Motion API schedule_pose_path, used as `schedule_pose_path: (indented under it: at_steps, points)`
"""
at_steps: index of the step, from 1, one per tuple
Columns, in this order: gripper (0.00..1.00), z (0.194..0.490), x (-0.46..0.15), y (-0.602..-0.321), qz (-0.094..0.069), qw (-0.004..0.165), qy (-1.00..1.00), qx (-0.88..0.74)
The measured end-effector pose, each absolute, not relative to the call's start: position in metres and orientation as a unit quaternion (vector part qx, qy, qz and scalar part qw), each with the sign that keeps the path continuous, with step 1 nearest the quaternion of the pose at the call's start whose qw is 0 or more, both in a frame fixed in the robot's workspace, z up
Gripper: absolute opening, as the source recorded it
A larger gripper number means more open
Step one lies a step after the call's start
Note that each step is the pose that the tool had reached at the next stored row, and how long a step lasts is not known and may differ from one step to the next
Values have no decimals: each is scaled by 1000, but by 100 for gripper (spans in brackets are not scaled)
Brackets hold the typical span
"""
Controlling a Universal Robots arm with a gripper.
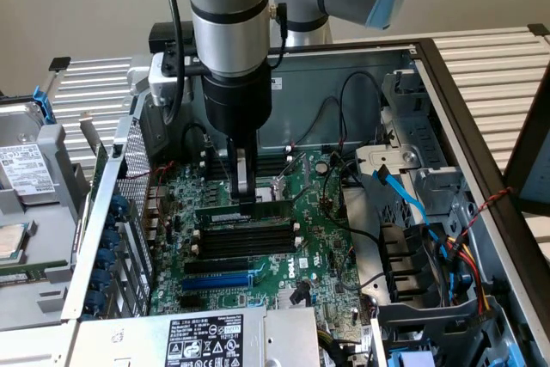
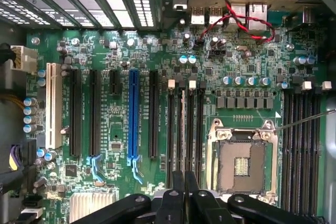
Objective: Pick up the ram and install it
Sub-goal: 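Insert the ram into the slot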
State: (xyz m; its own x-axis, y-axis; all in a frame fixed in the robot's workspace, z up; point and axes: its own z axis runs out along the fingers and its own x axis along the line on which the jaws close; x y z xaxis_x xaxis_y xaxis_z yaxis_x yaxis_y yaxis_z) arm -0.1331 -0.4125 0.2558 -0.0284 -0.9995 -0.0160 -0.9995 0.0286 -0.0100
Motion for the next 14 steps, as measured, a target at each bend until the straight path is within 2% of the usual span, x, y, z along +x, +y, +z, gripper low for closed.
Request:
schedule_pose_path:
  at_steps: [14]
  points:
    - [13,238,-133,-413,2,9,717,-697]
